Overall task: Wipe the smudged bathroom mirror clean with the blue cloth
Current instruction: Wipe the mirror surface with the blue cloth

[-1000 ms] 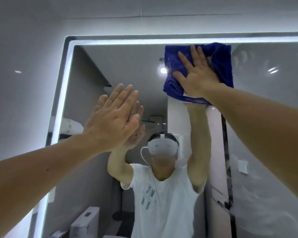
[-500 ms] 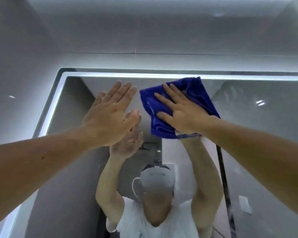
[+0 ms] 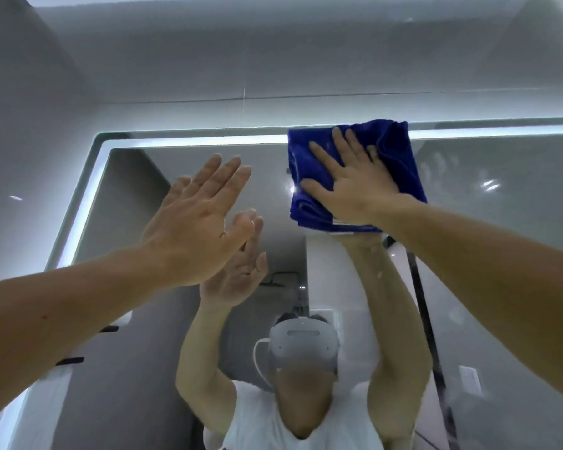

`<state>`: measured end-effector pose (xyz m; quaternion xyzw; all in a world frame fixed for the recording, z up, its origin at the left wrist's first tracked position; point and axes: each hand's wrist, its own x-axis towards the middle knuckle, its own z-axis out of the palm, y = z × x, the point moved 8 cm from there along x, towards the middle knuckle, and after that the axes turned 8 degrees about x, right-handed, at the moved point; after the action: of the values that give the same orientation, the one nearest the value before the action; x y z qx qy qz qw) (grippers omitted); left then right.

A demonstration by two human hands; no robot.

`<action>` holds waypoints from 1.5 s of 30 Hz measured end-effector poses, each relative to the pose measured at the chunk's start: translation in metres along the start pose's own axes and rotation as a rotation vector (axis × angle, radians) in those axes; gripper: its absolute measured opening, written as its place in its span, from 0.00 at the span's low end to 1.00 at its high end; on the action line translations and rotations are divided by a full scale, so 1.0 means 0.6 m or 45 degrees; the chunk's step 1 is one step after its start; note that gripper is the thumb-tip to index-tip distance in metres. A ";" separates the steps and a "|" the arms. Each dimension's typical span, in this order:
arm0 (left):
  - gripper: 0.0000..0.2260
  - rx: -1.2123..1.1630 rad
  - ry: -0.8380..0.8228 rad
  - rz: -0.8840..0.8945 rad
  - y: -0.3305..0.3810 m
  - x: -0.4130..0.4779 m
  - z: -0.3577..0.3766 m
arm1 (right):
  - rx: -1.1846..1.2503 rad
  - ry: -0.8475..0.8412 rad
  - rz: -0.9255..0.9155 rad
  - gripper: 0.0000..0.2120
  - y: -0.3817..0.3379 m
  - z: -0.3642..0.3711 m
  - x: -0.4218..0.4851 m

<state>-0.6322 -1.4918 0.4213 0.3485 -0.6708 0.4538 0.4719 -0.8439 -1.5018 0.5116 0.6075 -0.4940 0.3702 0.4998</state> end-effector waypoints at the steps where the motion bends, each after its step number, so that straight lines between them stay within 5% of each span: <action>1: 0.33 -0.020 0.004 -0.009 0.004 0.001 -0.003 | -0.004 -0.018 -0.029 0.35 -0.005 0.006 -0.030; 8: 0.36 -0.050 -0.001 -0.015 0.023 0.004 -0.022 | 0.017 -0.245 -0.509 0.33 -0.061 0.063 -0.281; 11: 0.35 -0.011 -0.012 0.029 0.037 -0.002 -0.020 | 0.013 -0.307 -0.674 0.31 -0.037 0.050 -0.274; 17: 0.34 -0.003 -0.048 0.044 0.055 -0.010 -0.015 | -0.010 -0.086 0.064 0.33 0.082 -0.013 -0.050; 19: 0.33 -0.018 -0.053 0.039 0.062 -0.015 -0.012 | -0.026 -0.011 0.144 0.33 0.074 -0.007 -0.041; 32: 0.32 -0.088 -0.056 -0.024 0.101 -0.082 0.005 | 0.006 -0.169 -0.379 0.31 -0.086 0.081 -0.420; 40: 0.33 -0.081 -0.182 -0.088 0.101 -0.169 0.011 | 0.085 -0.388 -0.980 0.30 -0.144 0.118 -0.531; 42: 0.33 -0.069 -0.200 -0.068 0.105 -0.185 0.010 | 0.037 -0.356 -0.951 0.30 -0.123 0.099 -0.463; 45: 0.33 -0.101 -0.187 -0.076 0.109 -0.199 0.010 | -0.032 -0.169 -0.537 0.31 -0.084 0.064 -0.361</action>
<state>-0.6553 -1.4699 0.2886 0.3817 -0.7103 0.3858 0.4483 -0.8485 -1.4888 0.2861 0.7143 -0.3922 0.2105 0.5400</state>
